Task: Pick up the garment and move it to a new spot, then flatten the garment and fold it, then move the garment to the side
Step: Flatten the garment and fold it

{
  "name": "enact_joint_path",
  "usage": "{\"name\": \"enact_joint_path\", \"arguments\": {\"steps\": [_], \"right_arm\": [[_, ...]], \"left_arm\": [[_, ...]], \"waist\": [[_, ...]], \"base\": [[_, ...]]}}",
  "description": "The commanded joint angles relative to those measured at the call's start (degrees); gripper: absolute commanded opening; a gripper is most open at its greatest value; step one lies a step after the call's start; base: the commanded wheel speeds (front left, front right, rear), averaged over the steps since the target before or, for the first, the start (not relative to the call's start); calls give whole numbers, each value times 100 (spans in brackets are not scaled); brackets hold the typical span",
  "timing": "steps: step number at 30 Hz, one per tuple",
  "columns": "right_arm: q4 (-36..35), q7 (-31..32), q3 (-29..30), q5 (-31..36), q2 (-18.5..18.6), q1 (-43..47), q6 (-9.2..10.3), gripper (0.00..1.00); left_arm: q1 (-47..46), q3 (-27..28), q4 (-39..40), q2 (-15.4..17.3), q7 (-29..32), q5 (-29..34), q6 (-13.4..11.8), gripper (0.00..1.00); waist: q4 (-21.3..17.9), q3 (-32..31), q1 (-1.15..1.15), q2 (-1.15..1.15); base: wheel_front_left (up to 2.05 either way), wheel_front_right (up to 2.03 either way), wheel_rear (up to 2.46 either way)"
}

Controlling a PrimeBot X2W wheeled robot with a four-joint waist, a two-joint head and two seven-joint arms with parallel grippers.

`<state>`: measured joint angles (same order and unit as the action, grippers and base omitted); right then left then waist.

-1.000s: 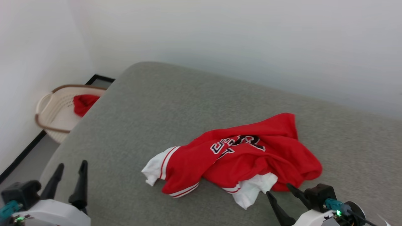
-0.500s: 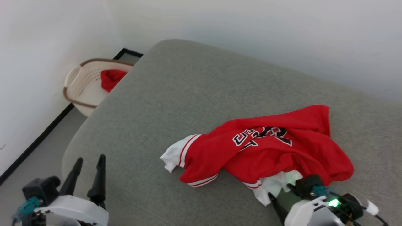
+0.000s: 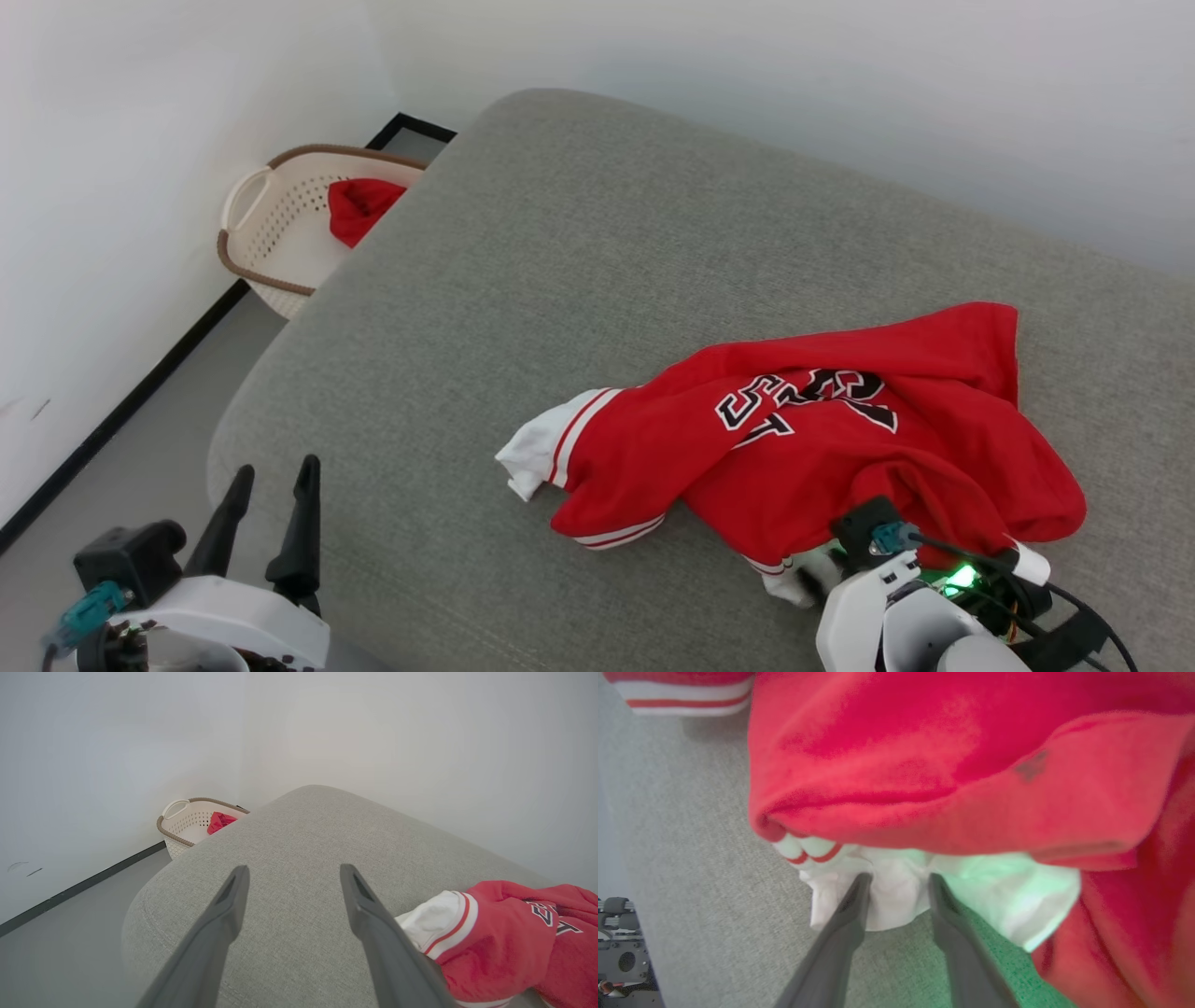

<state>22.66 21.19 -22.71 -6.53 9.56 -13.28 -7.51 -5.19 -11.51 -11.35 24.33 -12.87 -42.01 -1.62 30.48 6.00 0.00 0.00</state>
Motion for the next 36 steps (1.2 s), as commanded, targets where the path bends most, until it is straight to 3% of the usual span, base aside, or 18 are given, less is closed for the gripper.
{"name": "enact_joint_path", "arguments": {"steps": [1, 10, 22, 36], "right_arm": [[183, 92, -46, 12, 6, 31, 3, 0], [-181, 222, 223, -168, 187, -43, 6, 0], [-1392, 659, 1346, -117, 540, 660, 6, 0], [-1953, 1043, 2448, 11, 371, 1779, 6, 0]], "left_arm": [[-23, 17, -9, -11, -23, -26, 6, 100], [116, 168, 26, 82, -57, -96, -90, 100], [438, 345, 253, 307, 19, -200, -187, 100], [732, 375, 390, 446, 98, -245, -238, 100]], "waist": [[-29, 0, 0, 0], [-444, -104, 0, 0], [-1284, -448, 0, 0], [-2023, -751, 0, 0]], "base": [[0, 0, 0], [0, 0, 0], [0, 0, 0], [0, 0, 0]]}}
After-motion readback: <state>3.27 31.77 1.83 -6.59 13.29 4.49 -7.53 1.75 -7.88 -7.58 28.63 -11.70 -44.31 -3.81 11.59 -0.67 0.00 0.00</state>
